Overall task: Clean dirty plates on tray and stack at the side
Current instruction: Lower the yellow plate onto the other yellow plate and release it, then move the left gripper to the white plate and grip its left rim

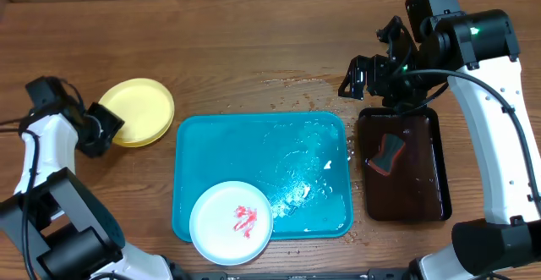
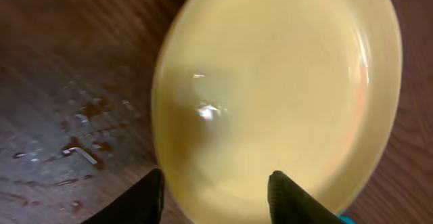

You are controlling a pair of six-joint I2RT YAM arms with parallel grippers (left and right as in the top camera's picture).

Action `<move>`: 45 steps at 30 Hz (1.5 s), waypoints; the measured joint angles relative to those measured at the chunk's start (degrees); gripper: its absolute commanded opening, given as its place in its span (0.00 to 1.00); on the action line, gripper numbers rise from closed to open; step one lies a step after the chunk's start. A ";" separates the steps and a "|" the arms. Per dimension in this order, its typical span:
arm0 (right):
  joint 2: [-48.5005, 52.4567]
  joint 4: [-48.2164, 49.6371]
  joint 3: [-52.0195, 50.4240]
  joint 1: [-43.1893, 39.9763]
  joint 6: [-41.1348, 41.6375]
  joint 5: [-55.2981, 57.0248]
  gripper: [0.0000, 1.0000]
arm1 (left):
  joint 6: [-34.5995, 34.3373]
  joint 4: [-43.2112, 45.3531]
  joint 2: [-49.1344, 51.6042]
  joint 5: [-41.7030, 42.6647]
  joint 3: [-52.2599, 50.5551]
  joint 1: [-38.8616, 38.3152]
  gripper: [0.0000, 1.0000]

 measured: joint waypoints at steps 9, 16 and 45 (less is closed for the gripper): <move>0.00 -0.20 0.00 0.00 -0.04 0.02 1.00 | 0.35 -3.06 0.00 -0.28 0.72 -3.41 0.27; 0.00 0.17 0.00 0.00 1.53 2.64 1.00 | 3.26 -9.77 -1.53 -0.72 3.15 -6.05 0.42; 0.00 -0.79 -0.02 0.00 1.90 7.93 1.00 | -7.50 -31.19 -12.41 -5.70 -15.54 -40.41 0.89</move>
